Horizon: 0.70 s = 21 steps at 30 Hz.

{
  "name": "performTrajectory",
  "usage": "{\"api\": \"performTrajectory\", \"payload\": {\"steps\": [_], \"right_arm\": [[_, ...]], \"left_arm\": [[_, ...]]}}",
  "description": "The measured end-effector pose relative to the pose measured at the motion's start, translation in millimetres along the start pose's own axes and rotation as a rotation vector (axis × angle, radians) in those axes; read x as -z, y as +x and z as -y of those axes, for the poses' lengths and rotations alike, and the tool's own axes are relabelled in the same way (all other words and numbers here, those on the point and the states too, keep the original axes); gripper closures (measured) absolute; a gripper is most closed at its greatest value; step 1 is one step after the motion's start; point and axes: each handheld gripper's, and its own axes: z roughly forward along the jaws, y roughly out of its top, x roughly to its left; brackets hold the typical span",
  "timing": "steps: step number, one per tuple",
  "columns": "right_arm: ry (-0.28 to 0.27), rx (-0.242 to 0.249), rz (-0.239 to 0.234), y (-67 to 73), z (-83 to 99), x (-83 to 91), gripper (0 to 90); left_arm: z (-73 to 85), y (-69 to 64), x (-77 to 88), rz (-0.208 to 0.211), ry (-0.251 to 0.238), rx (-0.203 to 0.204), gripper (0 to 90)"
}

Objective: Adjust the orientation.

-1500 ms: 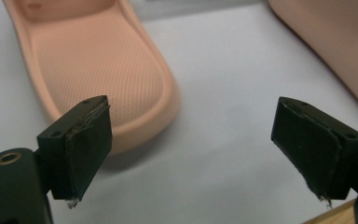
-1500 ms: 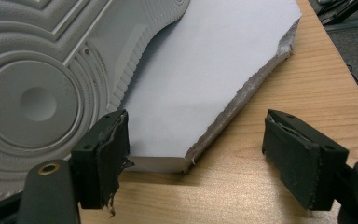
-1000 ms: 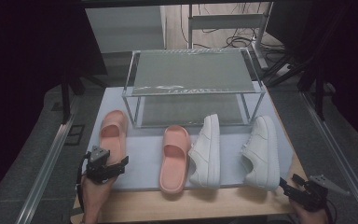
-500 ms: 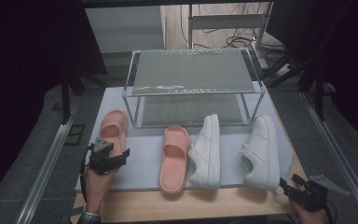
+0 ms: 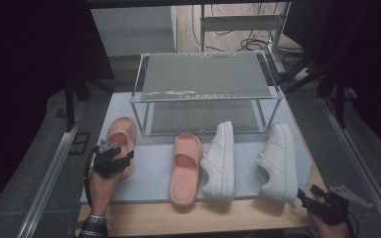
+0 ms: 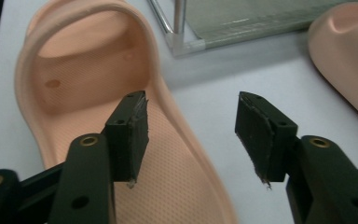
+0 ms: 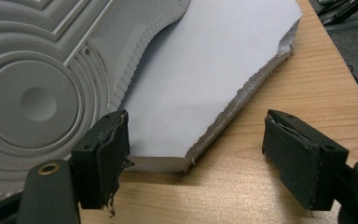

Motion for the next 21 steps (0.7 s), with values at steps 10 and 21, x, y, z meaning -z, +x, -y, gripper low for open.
{"api": "performTrajectory", "payload": {"steps": [10, 21], "right_arm": [[0.000, 0.000, 0.000, -0.1, 0.0, 0.0, 23.4], [0.000, 0.000, -0.001, -0.1, 0.0, 0.0, 23.4]], "left_arm": [[-12.8, 10.5, -14.9, -0.030, 0.032, 0.014, 66.7], [-25.9, 14.0, -29.6, -0.046, 0.055, 0.025, 73.2]]}}
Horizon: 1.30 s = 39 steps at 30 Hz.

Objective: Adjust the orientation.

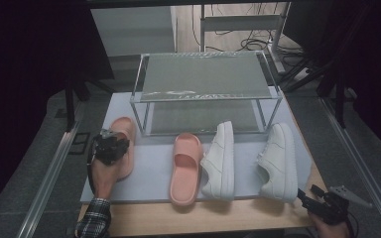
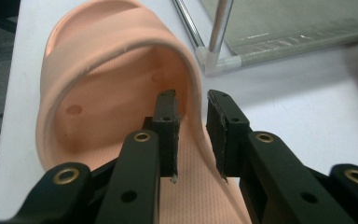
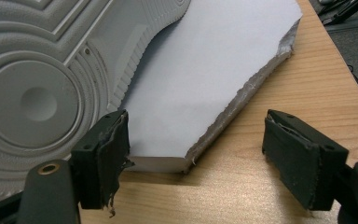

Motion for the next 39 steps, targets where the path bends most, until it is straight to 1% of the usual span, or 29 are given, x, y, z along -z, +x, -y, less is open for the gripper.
{"api": "performTrajectory", "payload": {"steps": [2, 9, 10, 12, 16, 19, 22, 23, 27, 32, 39], "right_arm": [[0.000, 0.000, 0.000, 0.0, 0.0, 0.0, 23.4], [0.001, 0.001, -0.002, -0.2, -0.1, 0.0, 23.4], [-0.001, 0.000, -0.001, -0.1, -0.1, -0.1, 23.4], [0.001, 0.002, -0.002, -0.3, -0.1, 0.0, 23.5], [0.001, 0.001, -0.004, -0.3, -0.1, 0.1, 23.5], [0.001, 0.002, -0.004, -0.4, -0.1, 0.1, 23.5], [0.001, 0.002, -0.005, -0.4, -0.1, 0.1, 23.5], [0.001, 0.002, -0.005, -0.4, -0.1, 0.1, 23.5], [0.001, 0.002, -0.005, -0.3, 0.0, 0.1, 23.5], [0.000, 0.002, -0.003, -0.2, 0.1, 0.0, 23.5], [-0.001, 0.003, -0.003, -0.2, 0.2, 0.0, 23.5]], "left_arm": [[-2.3, -0.9, -3.4, -0.010, 0.005, -0.001, 73.2], [-9.9, -3.7, -12.1, -0.021, 0.029, 0.011, 76.1], [-10.7, -4.2, -13.1, -0.030, 0.035, 0.009, 76.5], [-11.7, -4.8, -14.8, -0.042, 0.041, 0.021, 79.8], [-11.9, -5.2, -14.3, -0.048, 0.044, 0.025, 81.7], [-10.7, -2.4, -12.2, -0.045, 0.039, 0.034, 82.9], [-9.2, 1.0, -8.3, -0.057, 0.033, 0.040, 85.0], [-8.8, 2.1, -6.7, -0.064, 0.033, 0.036, 85.2], [-7.3, 5.9, 0.9, -0.057, 0.020, 0.032, 85.4], [-0.7, 8.8, 7.6, -0.051, 0.013, 0.029, 85.5], [5.8, 11.6, 21.6, -0.039, 0.002, 0.010, 85.5]]}}
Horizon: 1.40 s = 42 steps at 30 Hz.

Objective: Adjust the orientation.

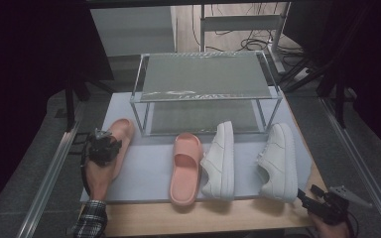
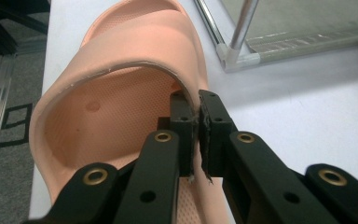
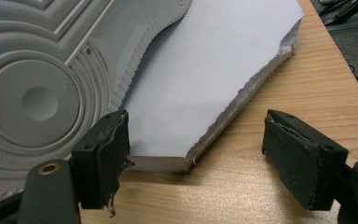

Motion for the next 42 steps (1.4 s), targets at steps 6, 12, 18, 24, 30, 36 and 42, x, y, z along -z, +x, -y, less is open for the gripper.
{"api": "performTrajectory", "payload": {"steps": [6, 12, 18, 24, 30, 36, 42], "right_arm": [[0.000, 0.000, 0.000, 0.1, 0.0, 0.0, 23.5], [-0.001, 0.000, 0.000, 0.0, 0.1, 0.0, 23.5], [-0.001, -0.001, 0.000, 0.2, 0.1, 0.0, 23.5], [-0.001, -0.001, 0.000, 0.2, 0.1, 0.0, 23.5], [-0.002, -0.001, 0.000, 0.2, 0.2, 0.0, 23.5], [-0.002, 0.000, 0.000, 0.2, 0.2, 0.0, 23.5], [-0.002, -0.003, 0.000, 0.4, 0.2, 0.0, 23.5]], "left_arm": [[5.6, 0.0, 12.6, 0.010, -0.012, -0.023, 85.5], [12.9, -5.9, 29.8, 0.037, -0.024, -0.059, 85.5], [18.9, -12.6, 41.1, 0.056, -0.031, -0.090, 85.5], [28.7, -18.0, 49.9, 0.085, -0.025, -0.102, 85.5], [40.1, -26.0, 58.2, 0.110, -0.038, -0.126, 85.5], [49.1, -37.6, 63.9, 0.132, -0.046, -0.149, 85.5], [50.9, -45.2, 62.3, 0.146, -0.047, -0.160, 85.5]]}}
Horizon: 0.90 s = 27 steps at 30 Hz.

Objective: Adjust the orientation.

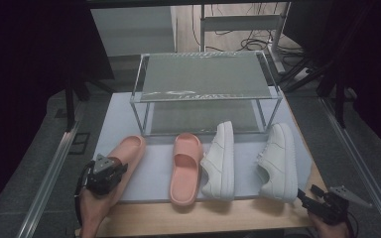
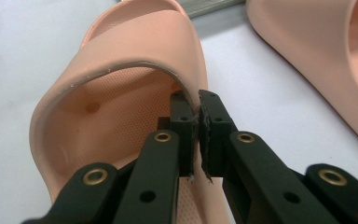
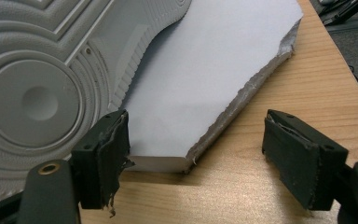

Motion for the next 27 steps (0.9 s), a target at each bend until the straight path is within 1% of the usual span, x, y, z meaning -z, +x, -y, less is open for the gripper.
{"api": "performTrajectory", "payload": {"steps": [8, 11, 12, 13, 14, 15, 16, 23, 27], "right_arm": [[0.000, 0.000, 0.000, 0.0, 0.0, 0.0, 23.5], [0.000, 0.000, 0.000, 0.0, 0.0, 0.0, 23.5], [0.000, 0.000, 0.000, 0.0, 0.0, 0.0, 23.5], [0.000, 0.000, 0.000, 0.0, 0.0, 0.0, 23.5], [0.000, 0.000, 0.000, 0.0, 0.0, 0.0, 23.5], [0.000, 0.000, 0.000, 0.0, 0.0, 0.0, 23.5], [0.000, 0.000, 0.000, 0.0, 0.0, 0.0, 23.5], [0.001, 0.002, 0.000, -0.2, 0.0, 0.0, 23.5], [0.001, 0.002, 0.000, -0.2, 0.0, 0.0, 23.5]], "left_arm": [[-4.6, -12.2, -6.4, 0.020, -0.008, -0.021, 85.4], [-8.4, -16.7, -9.0, 0.029, -0.012, -0.031, 85.4], [-11.4, -19.9, -11.0, 0.033, -0.011, -0.041, 85.4], [-11.4, -19.9, -11.0, 0.033, -0.011, -0.041, 85.4], [-14.5, -22.8, -13.7, 0.032, -0.011, -0.051, 85.4], [-14.5, -22.8, -13.7, 0.032, -0.011, -0.051, 85.5], [-17.7, -25.6, -16.3, 0.035, -0.012, -0.057, 85.5], [-28.2, -33.0, -24.4, 0.044, -0.018, -0.071, 85.4], [-34.8, -36.0, -31.1, 0.044, -0.024, -0.067, 85.4]]}}
